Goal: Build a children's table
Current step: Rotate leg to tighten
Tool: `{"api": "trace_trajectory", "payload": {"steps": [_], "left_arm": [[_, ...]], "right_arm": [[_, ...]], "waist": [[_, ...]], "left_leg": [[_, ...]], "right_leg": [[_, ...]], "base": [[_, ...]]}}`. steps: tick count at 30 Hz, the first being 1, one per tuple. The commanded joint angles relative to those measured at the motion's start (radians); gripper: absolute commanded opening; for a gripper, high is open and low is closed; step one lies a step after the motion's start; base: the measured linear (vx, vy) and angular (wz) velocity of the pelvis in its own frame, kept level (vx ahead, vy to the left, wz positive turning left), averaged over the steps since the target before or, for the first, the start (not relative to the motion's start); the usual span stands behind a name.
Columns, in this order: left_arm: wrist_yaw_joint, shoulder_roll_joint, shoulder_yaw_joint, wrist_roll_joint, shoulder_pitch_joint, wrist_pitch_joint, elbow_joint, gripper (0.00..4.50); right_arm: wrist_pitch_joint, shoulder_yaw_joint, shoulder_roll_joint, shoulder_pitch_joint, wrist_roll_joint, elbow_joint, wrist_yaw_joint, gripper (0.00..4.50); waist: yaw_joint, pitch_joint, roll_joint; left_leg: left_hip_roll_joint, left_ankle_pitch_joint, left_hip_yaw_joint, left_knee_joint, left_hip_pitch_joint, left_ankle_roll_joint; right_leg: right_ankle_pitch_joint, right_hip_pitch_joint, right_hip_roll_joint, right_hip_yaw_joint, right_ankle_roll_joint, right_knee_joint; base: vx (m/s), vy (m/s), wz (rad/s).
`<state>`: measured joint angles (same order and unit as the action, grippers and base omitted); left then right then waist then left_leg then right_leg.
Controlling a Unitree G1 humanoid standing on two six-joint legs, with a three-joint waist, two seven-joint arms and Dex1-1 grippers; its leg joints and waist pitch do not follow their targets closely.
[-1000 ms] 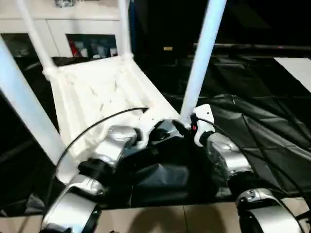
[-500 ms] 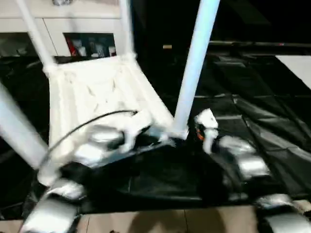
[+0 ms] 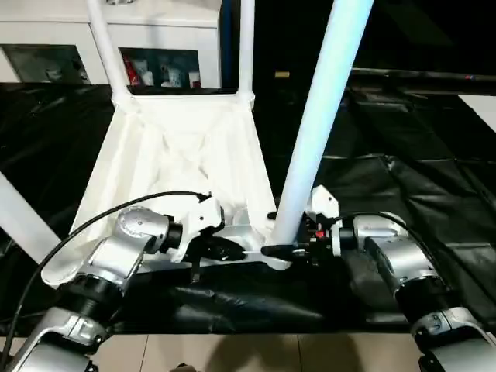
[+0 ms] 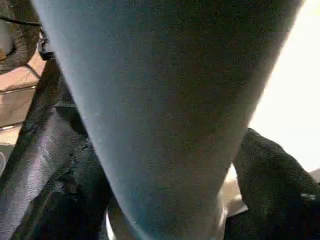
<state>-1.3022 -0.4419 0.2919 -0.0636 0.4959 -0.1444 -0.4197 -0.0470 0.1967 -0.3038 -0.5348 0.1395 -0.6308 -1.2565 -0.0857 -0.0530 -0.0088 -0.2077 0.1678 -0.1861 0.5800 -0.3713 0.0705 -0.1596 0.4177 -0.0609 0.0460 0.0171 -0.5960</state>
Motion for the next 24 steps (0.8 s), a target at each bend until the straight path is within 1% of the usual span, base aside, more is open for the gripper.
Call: {"api": "trace_trajectory", "payload": {"steps": [1, 2, 3, 4, 5, 6, 7, 8, 9, 10, 11, 12, 13, 14, 15, 16, 17, 18, 19, 20, 21, 22, 23, 24], "left_arm": [[-0.046, -0.001, 0.025, -0.017, -0.007, 0.002, 0.039, 0.00], [-0.023, 0.010, 0.019, -0.013, -0.004, -0.002, 0.033, 0.00], [-0.023, 0.010, 0.019, -0.013, -0.004, -0.002, 0.033, 0.00], [-0.002, 0.020, 0.017, -0.006, 0.001, -0.001, 0.024, 0.00], [0.061, 0.048, 0.008, 0.012, 0.018, -0.014, -0.004, 0.00], [0.092, 0.063, 0.003, 0.020, 0.027, -0.020, -0.019, 0.00], [0.136, 0.084, -0.005, 0.029, 0.040, -0.020, -0.044, 0.00], [0.136, 0.084, -0.005, 0.029, 0.040, -0.020, -0.044, 0.00], [0.219, 0.127, -0.014, 0.045, 0.069, -0.020, -0.094, 0.00], [0.247, 0.142, -0.017, 0.049, 0.079, -0.019, -0.110, 0.00], [0.274, 0.157, -0.020, 0.053, 0.089, -0.019, -0.126, 0.00], [0.319, 0.184, -0.026, 0.057, 0.106, -0.023, -0.152, 0.00], [0.360, 0.211, -0.031, 0.062, 0.122, -0.024, -0.176, 0.00], [0.381, 0.224, -0.034, 0.064, 0.130, -0.024, -0.188, 0.00], [0.427, 0.257, -0.041, 0.065, 0.148, -0.025, -0.214, 0.00], [0.465, 0.287, -0.047, 0.065, 0.164, -0.025, -0.235, 0.00], [0.516, 0.332, -0.051, 0.072, 0.189, -0.019, -0.268, 0.00], [0.519, 0.335, -0.051, 0.073, 0.190, -0.019, -0.271, 0.00], [0.528, 0.343, -0.051, 0.075, 0.195, -0.017, -0.277, 0.00], [0.520, 0.353, -0.046, 0.076, 0.199, -0.008, -0.282, 0.00], [0.506, 0.359, -0.040, 0.076, 0.202, 0.002, -0.286, 0.00], [0.481, 0.356, -0.035, 0.072, 0.198, 0.007, -0.278, 0.00], [0.465, 0.351, -0.032, 0.070, 0.193, 0.005, -0.269, 0.00], [0.453, 0.347, -0.030, 0.068, 0.190, 0.003, -0.263, 0.00]], "right_arm": [[0.015, -0.003, -0.008, 0.007, 0.007, 0.028, -0.007, 3.33], [0.023, -0.004, 0.000, 0.016, 0.012, 0.035, -0.003, 3.21], [0.023, -0.004, 0.000, 0.016, 0.012, 0.035, -0.003, 3.21], [0.027, -0.008, 0.007, 0.021, 0.014, 0.035, 0.010, 3.04], [0.030, -0.022, 0.033, 0.025, 0.002, 0.013, 0.086, 2.95], [0.025, -0.029, 0.046, 0.025, -0.008, -0.003, 0.130, 2.89], [0.021, -0.035, 0.062, 0.024, -0.028, -0.028, 0.199, 2.83], [0.021, -0.035, 0.062, 0.024, -0.028, -0.028, 0.199, 2.74], [0.002, -0.046, 0.098, 0.021, -0.068, -0.075, 0.352, 2.64], [0.002, -0.053, 0.111, 0.020, -0.076, -0.088, 0.399, 2.59], [0.004, -0.060, 0.124, 0.018, -0.080, -0.100, 0.442, 2.56], [0.013, -0.074, 0.148, 0.016, -0.081, -0.114, 0.511, 2.54], [0.026, -0.088, 0.171, 0.012, -0.081, -0.124, 0.573, 2.50], [0.033, -0.095, 0.182, 0.010, -0.080, -0.129, 0.604, 2.47], [0.045, -0.108, 0.211, 0.005, -0.077, -0.136, 0.664, 2.36], [0.059, -0.118, 0.240, -0.002, -0.074, -0.145, 0.720, 2.36], [0.071, -0.126, 0.287, -0.018, -0.073, -0.163, 0.782, 2.36], [0.072, -0.127, 0.290, -0.019, -0.073, -0.164, 0.786, 2.36], [0.073, -0.127, 0.299, -0.023, -0.074, -0.168, 0.796, 2.36], [0.053, -0.110, 0.313, -0.024, -0.084, -0.164, 0.782, 2.36], [0.030, -0.097, 0.323, -0.024, -0.087, -0.159, 0.760, 2.36], [0.020, -0.095, 0.325, -0.022, -0.075, -0.149, 0.726, 2.36], [0.017, -0.097, 0.322, -0.020, -0.062, -0.141, 0.695, 2.36], [0.016, -0.098, 0.320, -0.019, -0.053, -0.135, 0.673, 2.55]], "waist": [[0.003, 0.066, -0.005], [0.003, 0.066, -0.005], [0.002, 0.066, -0.005], [0.002, 0.066, -0.005], [0.002, 0.066, -0.005], [0.004, 0.064, -0.005], [0.008, 0.063, -0.007], [0.009, 0.061, -0.006], [0.010, 0.059, -0.007], [0.014, 0.057, -0.007], [0.018, 0.057, -0.009], [0.019, 0.058, -0.009], [0.026, 0.057, -0.009], [0.028, 0.059, -0.008], [0.032, 0.059, -0.011], [0.037, 0.057, -0.005], [0.036, 0.061, -0.009], [0.038, 0.060, -0.009], [0.038, 0.061, -0.009], [0.038, 0.063, 0.007], [0.040, 0.062, 0.002], [0.039, 0.063, -0.001], [0.038, 0.065, 0.000], [0.039, 0.064, 0.001]], "left_leg": [[-0.026, 0.226, 0.002, -0.063, 0.015, -0.038], [-0.025, 0.223, 0.001, -0.062, 0.014, -0.040], [-0.025, 0.220, 0.001, -0.062, 0.015, -0.041], [-0.025, 0.218, 0.001, -0.062, 0.014, -0.041], [-0.025, 0.219, 0.002, -0.063, 0.014, -0.040], [-0.024, 0.225, 0.002, -0.064, 0.014, -0.034], [-0.022, 0.244, 0.003, -0.065, 0.016, -0.026], [-0.022, 0.254, 0.004, -0.066, 0.017, -0.020], [-0.022, 0.277, 0.006, -0.067, 0.019, -0.008], [-0.019, 0.295, 0.007, -0.068, 0.022, 0.006], [-0.017, 0.306, 0.009, -0.069, 0.022, 0.013], [-0.017, 0.307, 0.012, -0.069, 0.022, 0.015], [-0.015, 0.309, 0.010, -0.069, 0.021, 0.014], [-0.016, 0.316, 0.011, -0.068, 0.023, 0.014], [-0.016, 0.318, 0.013, -0.069, 0.018, 0.008], [-0.013, 0.317, 0.010, -0.068, 0.018, 0.008], [-0.012, 0.317, 0.012, -0.065, 0.021, 0.005], [-0.011, 0.309, 0.009, -0.065, 0.019, 0.001], [-0.012, 0.309, 0.012, -0.066, 0.017, -0.001], [-0.012, 0.309, 0.011, -0.065, 0.018, -0.003], [-0.011, 0.309, 0.010, -0.066, 0.015, -0.007], [-0.010, 0.308, 0.009, -0.064, 0.015, -0.014], [-0.011, 0.308, 0.009, -0.064, 0.017, -0.018], [-0.011, 0.303, 0.009, -0.064, 0.013, -0.025]], "right_leg": [[-0.260, -0.051, -0.065, -0.037, 0.198, 0.064], [-0.254, -0.051, -0.064, -0.037, 0.200, 0.064], [-0.250, -0.051, -0.064, -0.037, 0.200, 0.064], [-0.247, -0.051, -0.063, -0.037, 0.201, 0.064], [-0.250, -0.051, -0.064, -0.036, 0.200, 0.063], [-0.263, -0.049, -0.065, -0.037, 0.198, 0.066], [-0.303, -0.048, -0.066, -0.037, 0.189, 0.071], [-0.330, -0.046, -0.066, -0.037, 0.181, 0.074], [-0.380, -0.046, -0.069, -0.037, 0.165, 0.078], [-0.423, -0.040, -0.067, -0.037, 0.151, 0.084], [-0.456, -0.042, -0.068, -0.036, 0.135, 0.087], [-0.460, -0.045, -0.070, -0.036, 0.132, 0.086], [-0.469, -0.041, -0.067, -0.037, 0.123, 0.090], [-0.469, -0.040, -0.069, -0.036, 0.125, 0.090], [-0.466, -0.043, -0.068, -0.035, 0.123, 0.090], [-0.463, -0.039, -0.065, -0.037, 0.122, 0.093], [-0.463, -0.042, -0.067, -0.036, 0.121, 0.093], [-0.456, -0.040, -0.066, -0.037, 0.121, 0.094], [-0.454, -0.044, -0.067, -0.035, 0.123, 0.093], [-0.425, -0.042, -0.066, -0.036, 0.129, 0.094], [-0.412, -0.044, -0.065, -0.036, 0.132, 0.093], [-0.398, -0.045, -0.064, -0.036, 0.137, 0.091], [-0.393, -0.045, -0.065, -0.037, 0.141, 0.090], [-0.382, -0.048, -0.066, -0.037, 0.148, 0.089]], "base": [[0.000, 0.000, 0.00], [0.000, 0.000, 0.00], [0.000, 0.000, 0.00], [0.000, 0.000, 0.00], [0.000, 0.000, 0.00], [0.000, 0.000, 0.00], [0.000, 0.000, 0.00], [0.000, 0.000, 0.00], [0.000, 0.000, 0.00], [0.000, 0.000, 0.00], [0.000, 0.000, 0.00], [0.000, 0.000, 0.00], [0.000, 0.000, 0.00], [0.000, 0.000, 0.00], [0.000, 0.000, 0.00], [0.000, 0.000, 0.00], [0.000, 0.000, 0.00], [0.000, 0.000, 0.00], [0.000, 0.000, 0.00], [0.000, 0.000, 0.00], [0.000, 0.000, 0.00], [0.000, 0.000, 0.00], [0.000, 0.000, 0.00], [0.000, 0.000, 0.00]]}}
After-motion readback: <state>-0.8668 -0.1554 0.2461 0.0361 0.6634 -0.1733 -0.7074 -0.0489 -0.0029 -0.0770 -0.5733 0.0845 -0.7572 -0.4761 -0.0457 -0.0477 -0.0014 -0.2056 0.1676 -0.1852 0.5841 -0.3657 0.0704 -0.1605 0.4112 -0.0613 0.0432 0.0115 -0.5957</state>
